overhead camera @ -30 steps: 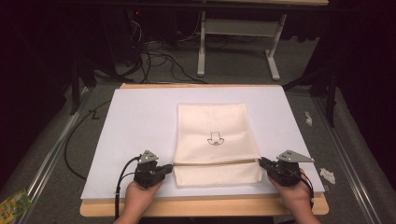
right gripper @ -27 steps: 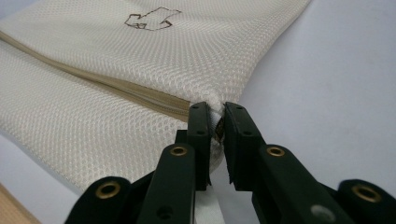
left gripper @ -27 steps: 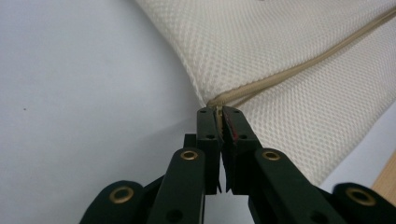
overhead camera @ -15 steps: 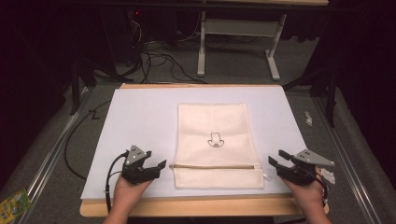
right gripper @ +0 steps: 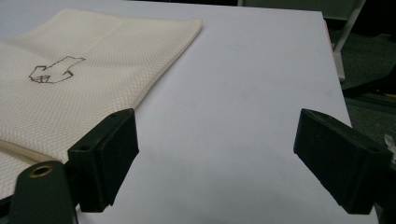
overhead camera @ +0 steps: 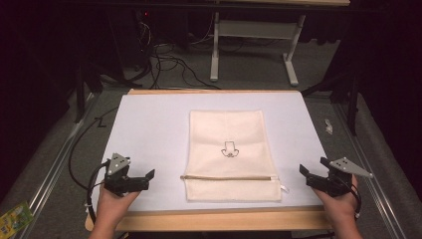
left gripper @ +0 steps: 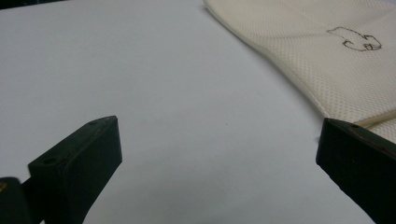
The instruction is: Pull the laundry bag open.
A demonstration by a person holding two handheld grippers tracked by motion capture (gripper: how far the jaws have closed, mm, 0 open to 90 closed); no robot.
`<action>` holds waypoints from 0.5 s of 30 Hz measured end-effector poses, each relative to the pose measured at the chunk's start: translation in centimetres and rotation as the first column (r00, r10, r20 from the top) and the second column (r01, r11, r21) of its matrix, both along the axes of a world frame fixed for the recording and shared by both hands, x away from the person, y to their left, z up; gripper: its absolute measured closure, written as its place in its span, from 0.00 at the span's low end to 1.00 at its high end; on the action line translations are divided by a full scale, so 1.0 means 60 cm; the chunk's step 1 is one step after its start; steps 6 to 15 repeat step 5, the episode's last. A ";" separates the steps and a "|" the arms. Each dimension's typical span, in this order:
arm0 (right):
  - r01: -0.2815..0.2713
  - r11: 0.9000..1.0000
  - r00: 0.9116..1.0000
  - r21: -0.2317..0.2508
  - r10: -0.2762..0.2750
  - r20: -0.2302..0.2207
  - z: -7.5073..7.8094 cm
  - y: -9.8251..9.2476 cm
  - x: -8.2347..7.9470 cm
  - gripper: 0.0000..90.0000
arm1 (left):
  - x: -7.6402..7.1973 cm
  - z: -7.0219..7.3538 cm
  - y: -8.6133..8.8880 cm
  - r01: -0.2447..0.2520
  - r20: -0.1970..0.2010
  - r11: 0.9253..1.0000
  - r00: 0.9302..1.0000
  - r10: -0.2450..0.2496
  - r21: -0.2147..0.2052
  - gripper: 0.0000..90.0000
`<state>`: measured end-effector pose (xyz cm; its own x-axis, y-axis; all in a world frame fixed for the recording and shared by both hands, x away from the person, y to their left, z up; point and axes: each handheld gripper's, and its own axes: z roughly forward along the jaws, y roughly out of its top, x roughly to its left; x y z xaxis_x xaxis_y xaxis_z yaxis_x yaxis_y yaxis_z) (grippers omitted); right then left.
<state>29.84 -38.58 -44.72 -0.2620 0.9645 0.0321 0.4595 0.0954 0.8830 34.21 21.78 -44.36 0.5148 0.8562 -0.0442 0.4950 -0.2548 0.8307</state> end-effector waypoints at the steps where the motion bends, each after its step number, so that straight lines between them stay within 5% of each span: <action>1: -0.003 1.000 1.000 -0.005 0.003 0.000 0.000 0.002 -0.001 0.16 | 0.000 -0.002 0.000 0.000 -0.001 1.000 1.000 0.000 0.008 0.00; 15: -0.001 1.000 1.000 -0.001 0.001 -0.002 0.001 0.000 -0.005 0.15 | 0.001 -0.005 0.005 -0.019 0.010 1.000 1.000 0.019 -0.009 0.00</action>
